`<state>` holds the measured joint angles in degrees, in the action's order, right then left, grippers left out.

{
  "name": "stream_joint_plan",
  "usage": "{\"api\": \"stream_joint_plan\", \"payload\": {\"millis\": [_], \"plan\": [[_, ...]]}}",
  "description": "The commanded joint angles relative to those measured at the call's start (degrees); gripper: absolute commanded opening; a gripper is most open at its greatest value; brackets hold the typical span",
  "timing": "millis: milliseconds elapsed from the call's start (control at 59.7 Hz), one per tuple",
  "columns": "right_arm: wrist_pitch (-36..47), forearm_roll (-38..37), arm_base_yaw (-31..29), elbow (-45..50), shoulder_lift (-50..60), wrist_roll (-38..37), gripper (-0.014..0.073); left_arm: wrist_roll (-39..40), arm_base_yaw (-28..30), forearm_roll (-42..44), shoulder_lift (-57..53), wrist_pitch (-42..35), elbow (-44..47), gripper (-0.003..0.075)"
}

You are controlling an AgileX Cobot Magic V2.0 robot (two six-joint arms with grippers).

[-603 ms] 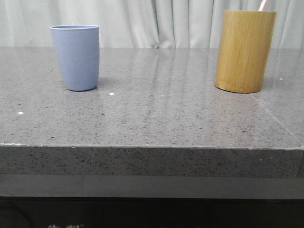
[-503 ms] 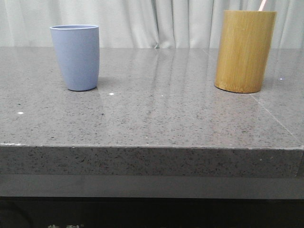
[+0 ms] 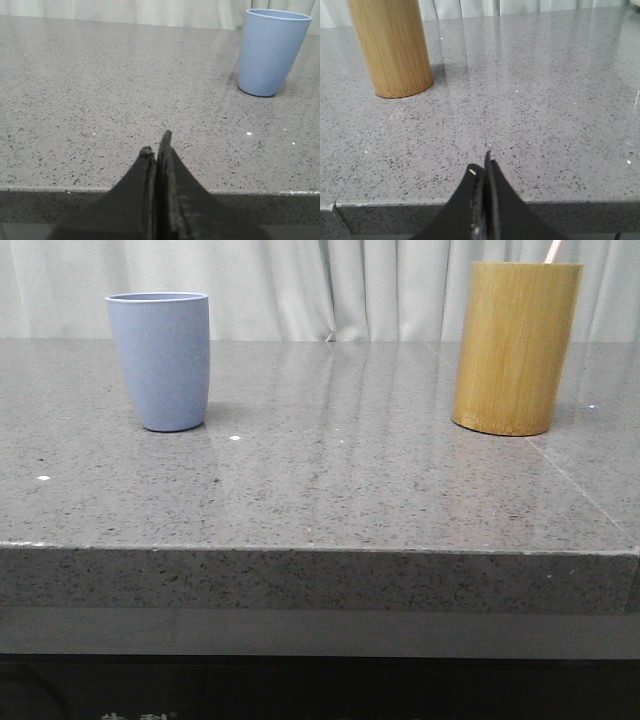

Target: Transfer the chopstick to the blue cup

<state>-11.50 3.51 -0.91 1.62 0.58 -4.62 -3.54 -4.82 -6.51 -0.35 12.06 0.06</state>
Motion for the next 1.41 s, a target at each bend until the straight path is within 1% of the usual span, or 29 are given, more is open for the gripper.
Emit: {"api": "stream_joint_plan", "payload": {"millis": [0, 804, 921, 988, 1039, 1156, 1240, 1307, 1390], "plan": [[4.9, -0.3, 0.1, -0.3, 1.2, 0.3, -0.0070, 0.1, 0.0, -0.6, -1.3, -5.2, 0.5, -0.0019], [5.0, -0.3, 0.1, -0.3, 1.2, 0.3, -0.0070, 0.1, 0.0, -0.4, -1.3, -5.2, 0.5, -0.0019], [5.0, -0.3, 0.1, -0.3, 1.2, 0.3, -0.0070, 0.1, 0.0, 0.1, -1.3, -6.4, 0.5, -0.0019], [5.2, -0.2, 0.1, -0.3, 1.2, 0.3, -0.0070, 0.1, 0.0, 0.1, -1.3, -7.9, 0.5, -0.0019], [6.6, 0.6, 0.1, -0.4, 1.2, 0.3, -0.0070, 0.1, 0.0, -0.3, -1.3, -10.7, 0.5, -0.0019], [8.2, 1.0, 0.1, -2.5, 1.2, 0.2, -0.0067, 0.2, 0.0, -1.3, -1.3, -21.1, 0.0, -0.0019], [8.1, 1.0, 0.1, -5.1, 1.2, 0.2, -0.0067, 0.4, 0.0, -1.3, -1.3, -25.6, -2.1, -0.0019], [7.6, 1.0, 0.1, -8.9, 1.2, 0.2, -0.0067, 0.6, 0.0, -1.3, -1.2, -23.7, -6.0, -0.0019], [5.3, 1.1, 0.1, -14.9, 0.5, 0.2, -0.0067, 0.6, 0.0, -1.2, 0.3, -15.4, -13.2, -0.0019]]}}
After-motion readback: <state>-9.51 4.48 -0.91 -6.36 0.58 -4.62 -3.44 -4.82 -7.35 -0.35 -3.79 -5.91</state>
